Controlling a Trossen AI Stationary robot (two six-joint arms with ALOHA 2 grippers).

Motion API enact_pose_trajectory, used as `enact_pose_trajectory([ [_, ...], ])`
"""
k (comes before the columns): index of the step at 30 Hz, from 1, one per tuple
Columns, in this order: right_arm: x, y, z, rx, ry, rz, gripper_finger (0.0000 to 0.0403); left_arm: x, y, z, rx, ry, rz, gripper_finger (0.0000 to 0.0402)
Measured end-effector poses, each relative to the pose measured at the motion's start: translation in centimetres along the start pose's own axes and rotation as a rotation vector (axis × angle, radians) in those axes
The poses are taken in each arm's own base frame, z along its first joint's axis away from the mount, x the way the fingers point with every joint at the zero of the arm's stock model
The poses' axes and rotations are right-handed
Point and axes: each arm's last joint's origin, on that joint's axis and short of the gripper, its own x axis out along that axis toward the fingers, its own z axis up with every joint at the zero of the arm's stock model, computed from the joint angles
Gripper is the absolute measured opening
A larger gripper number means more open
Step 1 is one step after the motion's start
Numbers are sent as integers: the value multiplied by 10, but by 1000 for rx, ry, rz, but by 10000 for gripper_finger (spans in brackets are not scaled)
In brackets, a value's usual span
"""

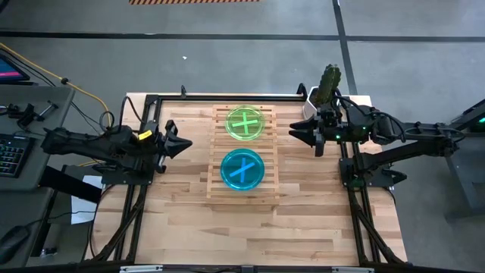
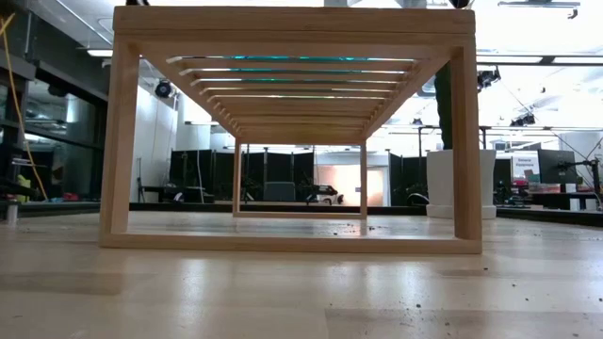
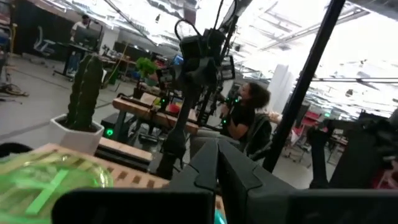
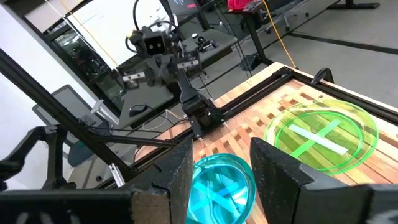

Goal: Place and stack plates onto a shelf
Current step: Return to Home Position

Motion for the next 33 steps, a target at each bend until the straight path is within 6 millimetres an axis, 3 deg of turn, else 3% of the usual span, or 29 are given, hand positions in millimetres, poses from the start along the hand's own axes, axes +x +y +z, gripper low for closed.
enact_pose_trajectory([
  [12, 0, 0, 0, -2, 0, 0, 142, -41, 23, -54, -20, -56, 3, 0],
  [21, 0, 0, 0, 19, 0, -1, 142, -58, 39, -80, 2, -117, 46, 0],
  [28, -1, -1, -2, 25, 20, -9, 142, -60, 47, -83, 2, -87, 75, 0],
  [33, -12, -7, -13, 18, 164, -32, 127, -60, 50, -84, -3, -81, 106, 0],
])
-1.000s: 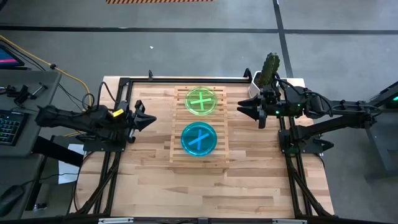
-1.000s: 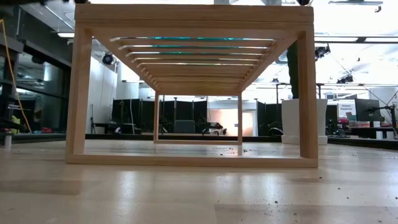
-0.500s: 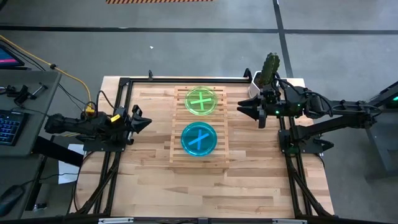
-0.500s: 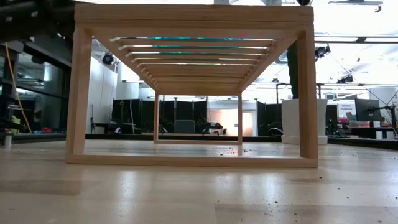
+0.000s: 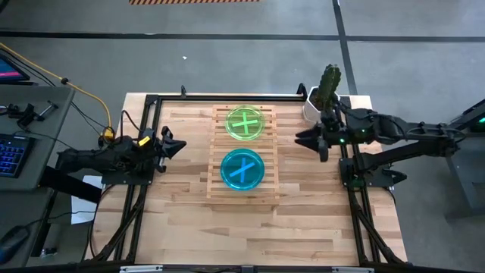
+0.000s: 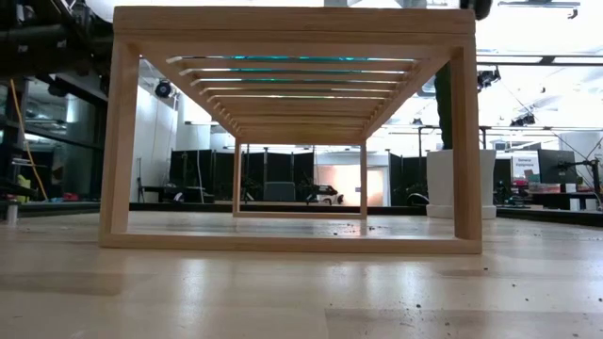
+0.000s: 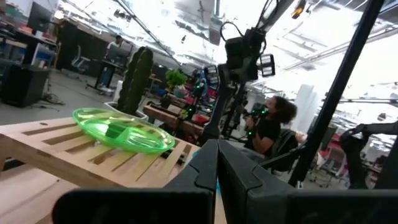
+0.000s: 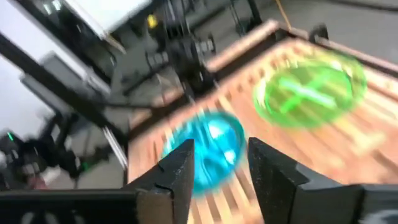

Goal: Place and stack plates onto a shelf
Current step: Return to Home Position

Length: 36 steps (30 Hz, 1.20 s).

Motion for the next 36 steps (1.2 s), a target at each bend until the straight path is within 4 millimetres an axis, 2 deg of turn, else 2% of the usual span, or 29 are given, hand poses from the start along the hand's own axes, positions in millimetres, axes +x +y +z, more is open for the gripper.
enact_pose_trajectory([
  [3, -9, -2, -9, -41, 60, -3, 85, 0, 0, 0, 6, 0, 5, 0],
  [7, -20, -9, -27, -91, 40, 47, 12, 0, 1, 0, 7, 1, 5, 0],
  [14, -31, -41, -81, -38, -58, 170, 3, 0, 1, 0, 8, 2, 5, 0],
  [18, -40, -59, -103, -23, -110, 207, 2, 0, 1, 0, 8, 2, 5, 0],
  [28, -56, -82, -128, -88, -298, 298, 0, 0, 1, 0, 8, 3, 6, 0],
  [36, -36, -87, -145, -134, -297, 378, 0, 0, 1, -2, 11, 22, 13, 1],
])
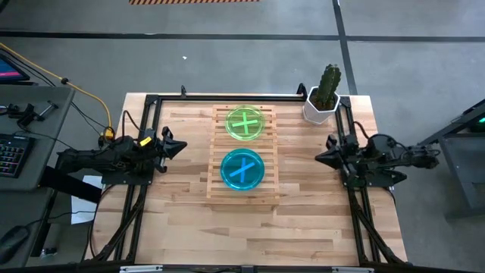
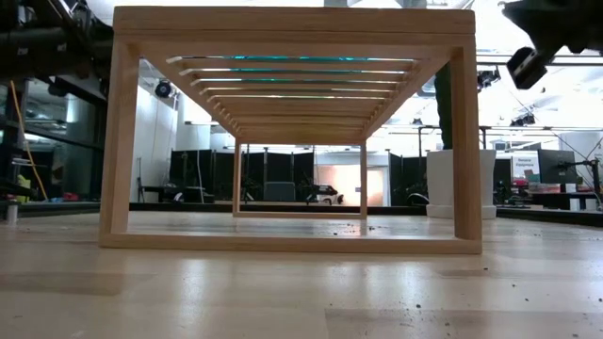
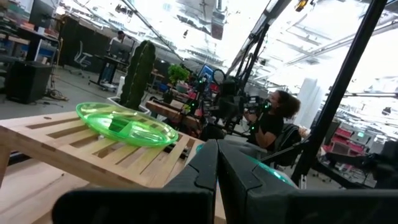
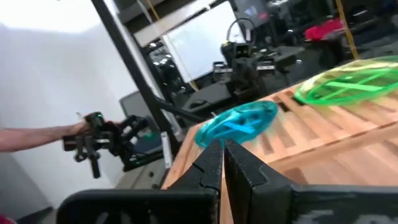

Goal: Place and stack plates onto a shelf
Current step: Return to Home Position

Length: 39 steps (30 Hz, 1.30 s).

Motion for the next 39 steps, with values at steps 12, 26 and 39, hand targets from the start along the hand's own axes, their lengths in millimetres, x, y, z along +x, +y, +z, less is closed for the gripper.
enact_pose_trajectory([
  [12, 12, -19, -45, 9, -5, 66, 0, 0, 0, -1, 1, 7, 2, 1],
  [26, 12, -22, -56, -43, 127, 94, 0, 0, 0, -1, 2, 11, 2, 1],
  [39, 12, -23, -56, 114, 125, 56, 0, -2, 6, -19, 28, 208, 35, 1],
])
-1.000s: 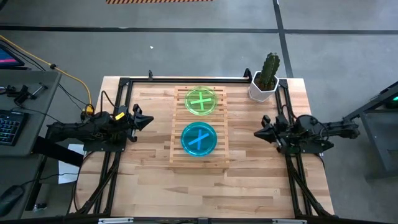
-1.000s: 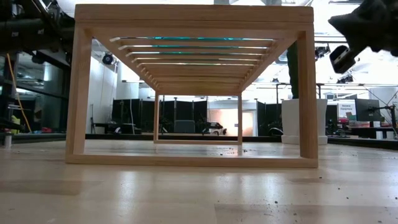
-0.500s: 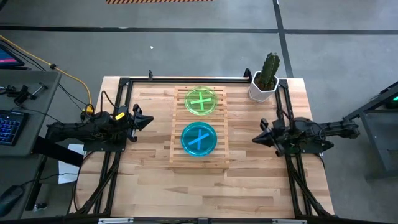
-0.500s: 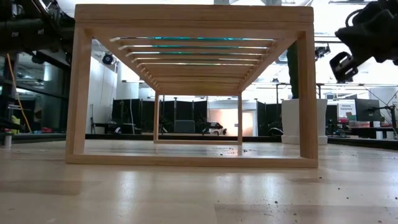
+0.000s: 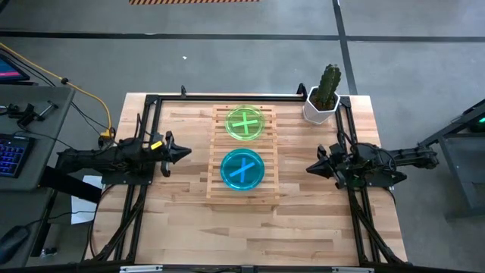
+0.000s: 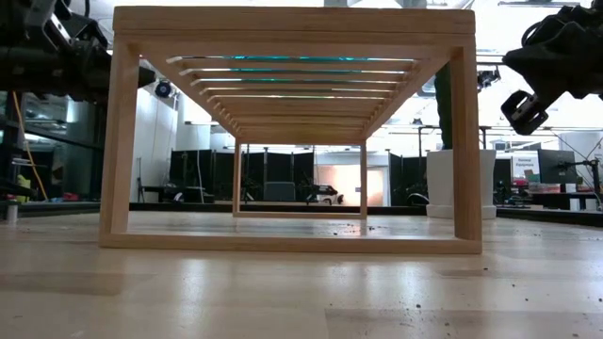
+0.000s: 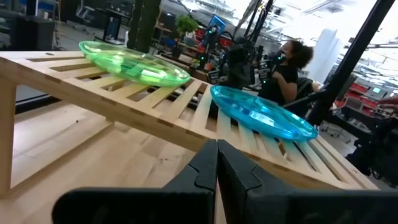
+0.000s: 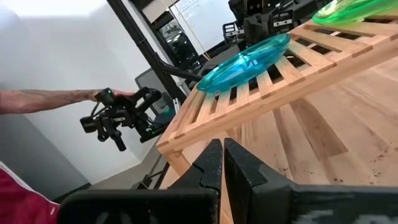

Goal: Place and stack plates onto a shelf
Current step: Return to Home Position

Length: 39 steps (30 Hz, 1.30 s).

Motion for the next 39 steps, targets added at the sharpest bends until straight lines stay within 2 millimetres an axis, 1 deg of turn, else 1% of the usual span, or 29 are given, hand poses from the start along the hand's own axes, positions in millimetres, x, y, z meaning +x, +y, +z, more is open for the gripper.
enact_pose_trajectory([
  [39, 1, -1, -1, 1, 8, -7, 0, 0, 0, 0, -1, -2, -1, 0],
])
